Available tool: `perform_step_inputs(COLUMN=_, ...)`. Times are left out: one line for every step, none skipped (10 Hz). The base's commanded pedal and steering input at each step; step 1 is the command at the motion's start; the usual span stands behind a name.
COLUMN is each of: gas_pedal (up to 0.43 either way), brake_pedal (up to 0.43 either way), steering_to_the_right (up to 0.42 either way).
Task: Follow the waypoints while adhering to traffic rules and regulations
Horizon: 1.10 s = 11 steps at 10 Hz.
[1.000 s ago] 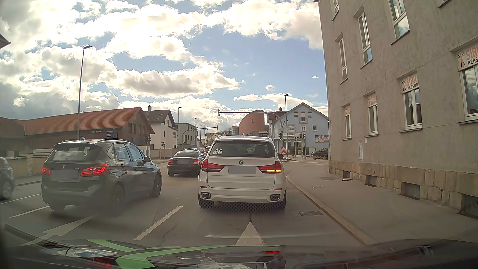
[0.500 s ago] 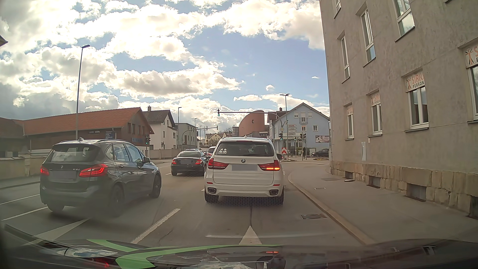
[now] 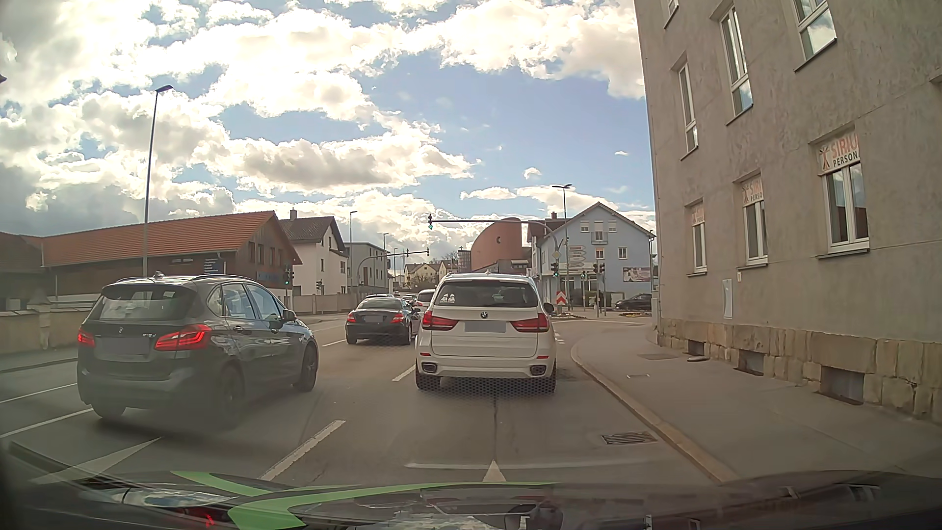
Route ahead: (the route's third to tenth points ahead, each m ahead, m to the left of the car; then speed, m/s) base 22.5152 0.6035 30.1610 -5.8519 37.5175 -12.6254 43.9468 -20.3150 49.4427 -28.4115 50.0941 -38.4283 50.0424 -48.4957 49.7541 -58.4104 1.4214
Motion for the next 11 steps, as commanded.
perform_step_inputs(gas_pedal=0.228, brake_pedal=0.000, steering_to_the_right=-0.005)
perform_step_inputs(gas_pedal=0.240, brake_pedal=0.000, steering_to_the_right=-0.005)
perform_step_inputs(gas_pedal=0.248, brake_pedal=0.000, steering_to_the_right=-0.005)
perform_step_inputs(gas_pedal=0.280, brake_pedal=0.000, steering_to_the_right=-0.005)
perform_step_inputs(gas_pedal=0.280, brake_pedal=0.000, steering_to_the_right=-0.005)
perform_step_inputs(gas_pedal=0.280, brake_pedal=0.000, steering_to_the_right=-0.005)
perform_step_inputs(gas_pedal=0.280, brake_pedal=0.000, steering_to_the_right=-0.005)
perform_step_inputs(gas_pedal=0.280, brake_pedal=0.000, steering_to_the_right=-0.005)
perform_step_inputs(gas_pedal=0.280, brake_pedal=0.000, steering_to_the_right=-0.005)
perform_step_inputs(gas_pedal=0.280, brake_pedal=0.000, steering_to_the_right=-0.005)
perform_step_inputs(gas_pedal=0.280, brake_pedal=0.000, steering_to_the_right=-0.005)
